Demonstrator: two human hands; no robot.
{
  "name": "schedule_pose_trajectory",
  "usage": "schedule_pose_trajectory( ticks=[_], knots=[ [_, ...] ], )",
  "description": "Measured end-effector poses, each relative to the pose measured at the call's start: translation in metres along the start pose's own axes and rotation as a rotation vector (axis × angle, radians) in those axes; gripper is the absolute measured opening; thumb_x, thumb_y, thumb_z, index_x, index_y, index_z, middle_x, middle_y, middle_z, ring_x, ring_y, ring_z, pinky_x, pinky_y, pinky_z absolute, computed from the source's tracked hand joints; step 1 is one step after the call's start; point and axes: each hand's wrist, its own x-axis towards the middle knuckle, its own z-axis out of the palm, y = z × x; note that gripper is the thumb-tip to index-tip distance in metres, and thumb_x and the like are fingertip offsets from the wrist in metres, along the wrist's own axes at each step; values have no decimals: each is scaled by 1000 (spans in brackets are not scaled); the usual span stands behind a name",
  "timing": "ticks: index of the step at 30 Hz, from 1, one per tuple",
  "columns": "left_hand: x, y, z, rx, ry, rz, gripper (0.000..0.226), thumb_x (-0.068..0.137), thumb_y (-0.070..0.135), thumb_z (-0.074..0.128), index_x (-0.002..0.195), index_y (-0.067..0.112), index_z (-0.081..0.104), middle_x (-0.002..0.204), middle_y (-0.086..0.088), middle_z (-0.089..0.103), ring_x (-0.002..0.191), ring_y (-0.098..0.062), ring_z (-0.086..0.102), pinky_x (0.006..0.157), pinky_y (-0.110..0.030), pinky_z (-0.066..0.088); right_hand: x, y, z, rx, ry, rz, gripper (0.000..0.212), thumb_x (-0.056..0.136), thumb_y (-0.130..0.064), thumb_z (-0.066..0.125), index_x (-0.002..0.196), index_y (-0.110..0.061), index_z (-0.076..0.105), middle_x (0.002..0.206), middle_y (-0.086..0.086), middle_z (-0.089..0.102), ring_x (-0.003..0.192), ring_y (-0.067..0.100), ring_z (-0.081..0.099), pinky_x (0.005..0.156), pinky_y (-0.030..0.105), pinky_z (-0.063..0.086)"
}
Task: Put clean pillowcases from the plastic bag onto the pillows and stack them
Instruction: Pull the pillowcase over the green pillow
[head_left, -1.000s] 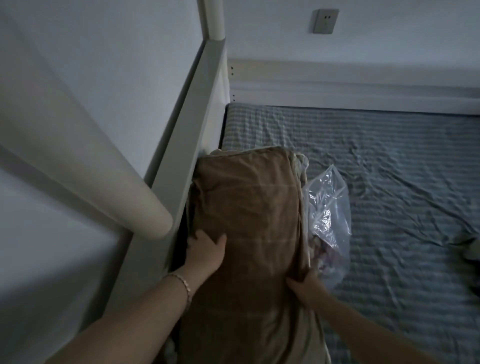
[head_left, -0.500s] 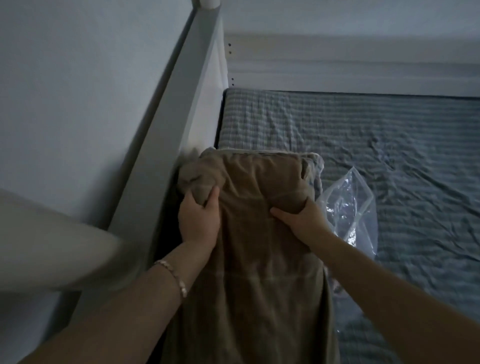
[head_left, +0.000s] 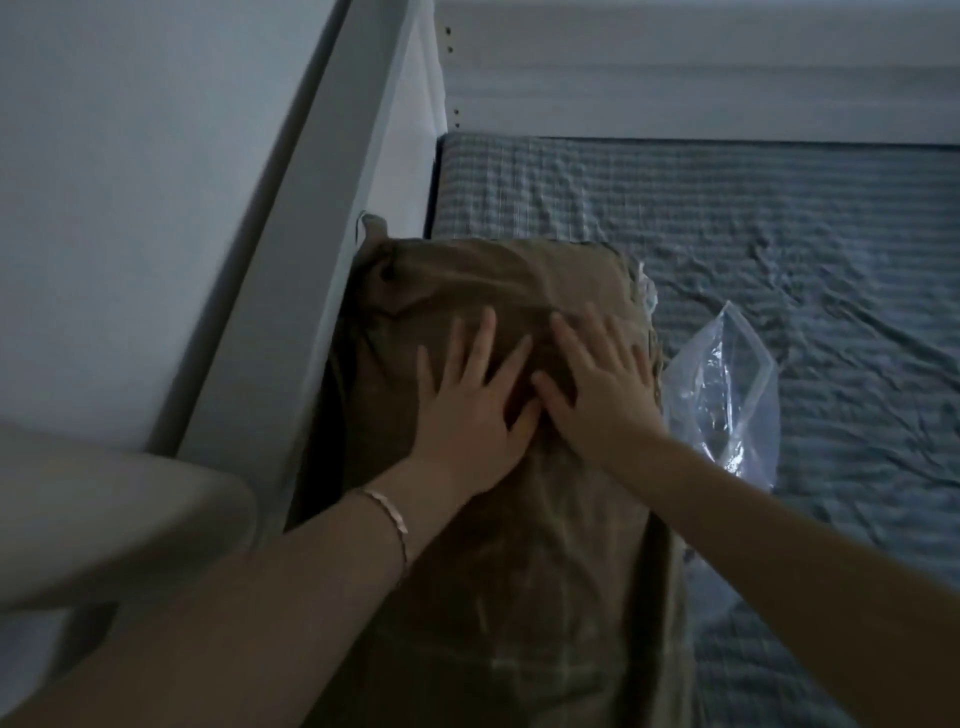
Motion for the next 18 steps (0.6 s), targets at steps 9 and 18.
schedule_pose_trajectory(
  ticks=[9,18],
  knots=[
    [68,-21,21,101,-180,-175,55,93,59,16,144,47,-2,157,5,-14,143,-30,-15,108,-65,-6,39,-10,30,-20,-117,207,64,95,-55,23,150,-27,3,158,1,-5,145,18,-7,118,43,1],
    [-99,32,36,119,-44,-37,58,89,41,29,143,21,35,155,-12,20,143,-30,16,111,-56,14,-78,6,51,-75,-160,137,73,86,-66,19,149,-34,1,158,0,-7,145,18,-9,117,46,-2]
  ],
)
